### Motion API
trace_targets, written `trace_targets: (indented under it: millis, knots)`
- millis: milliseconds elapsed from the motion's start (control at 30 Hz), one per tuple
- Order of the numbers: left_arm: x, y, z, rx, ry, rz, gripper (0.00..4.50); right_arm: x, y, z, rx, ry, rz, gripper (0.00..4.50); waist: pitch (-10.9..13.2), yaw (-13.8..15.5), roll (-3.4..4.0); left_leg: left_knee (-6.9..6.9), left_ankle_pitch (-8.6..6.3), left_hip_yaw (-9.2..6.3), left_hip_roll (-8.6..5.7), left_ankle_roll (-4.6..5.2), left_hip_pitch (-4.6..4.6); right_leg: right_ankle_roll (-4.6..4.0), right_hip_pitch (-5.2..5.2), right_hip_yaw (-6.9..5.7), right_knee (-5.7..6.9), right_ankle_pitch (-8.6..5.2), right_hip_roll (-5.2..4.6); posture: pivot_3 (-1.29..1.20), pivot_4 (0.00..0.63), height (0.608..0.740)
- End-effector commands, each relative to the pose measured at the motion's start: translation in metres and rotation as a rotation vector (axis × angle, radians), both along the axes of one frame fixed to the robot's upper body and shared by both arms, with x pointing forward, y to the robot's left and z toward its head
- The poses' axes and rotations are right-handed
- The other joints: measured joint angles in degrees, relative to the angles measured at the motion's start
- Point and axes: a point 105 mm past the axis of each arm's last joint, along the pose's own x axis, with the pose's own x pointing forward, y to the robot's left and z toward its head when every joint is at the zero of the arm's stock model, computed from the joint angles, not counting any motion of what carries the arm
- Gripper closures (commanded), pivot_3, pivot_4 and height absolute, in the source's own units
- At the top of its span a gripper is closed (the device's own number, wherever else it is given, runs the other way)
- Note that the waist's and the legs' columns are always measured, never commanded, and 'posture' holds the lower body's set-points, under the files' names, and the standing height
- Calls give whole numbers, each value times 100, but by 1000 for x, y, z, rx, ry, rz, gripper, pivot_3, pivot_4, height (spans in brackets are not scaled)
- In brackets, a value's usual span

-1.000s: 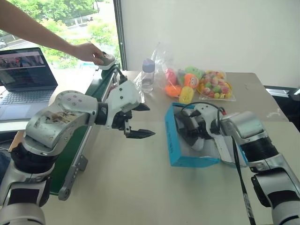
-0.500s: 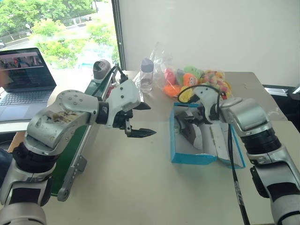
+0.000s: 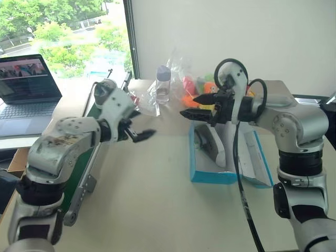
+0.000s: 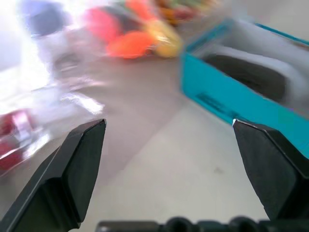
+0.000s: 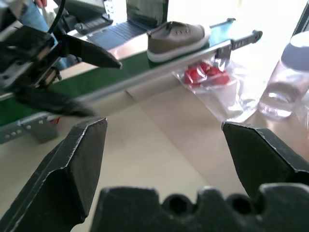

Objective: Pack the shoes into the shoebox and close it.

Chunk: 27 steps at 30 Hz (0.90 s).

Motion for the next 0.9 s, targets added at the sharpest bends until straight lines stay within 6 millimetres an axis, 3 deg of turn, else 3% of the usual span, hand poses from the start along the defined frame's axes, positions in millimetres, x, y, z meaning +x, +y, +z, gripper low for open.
trace_targets:
  millis: [33,233,433,633,733,867,900]
  knots:
    - [3,33,6,-47,-86,249,0,-5,8,13,42,-65,64,33,0,2,0,0,0,1,0,0,1,-21,0,0,-1,13,-2,0,150,740]
    - [-12,74,-24,-165,-87,521,0,-13,26,-15,-17,-56,195,33,-2,15,0,-8,-3,2,-2,-3,6,-36,3,0,-4,22,-10,0,150,740]
    - [-20,100,-57,-148,-38,627,0,-7,24,-20,-34,-54,190,33,-1,32,-1,-7,-25,3,-1,-54,4,-48,-5,-3,-1,28,-17,0,150,740]
    - [-18,111,-69,-136,-36,654,0,-5,20,-23,-51,-54,175,33,-1,63,-1,-7,-27,2,0,-54,2,-49,-7,-9,-4,28,-19,0,150,740]
    - [-15,110,-92,-106,28,618,0,-4,19,-21,-45,-56,163,33,-1,68,0,-8,-27,3,1,-53,2,-49,-7,-9,-4,28,-20,0,150,740]
    - [-13,113,-106,-99,71,613,0,-4,17,-19,-46,-63,150,33,-2,69,0,-8,-28,3,2,-54,4,-50,-9,-9,-3,27,-24,0,150,740]
    - [-13,114,-107,-89,74,616,264,-3,17,-19,-47,-67,144,11,-2,74,0,-8,-28,3,3,-55,5,-50,-8,-9,-2,27,-28,0,150,740]
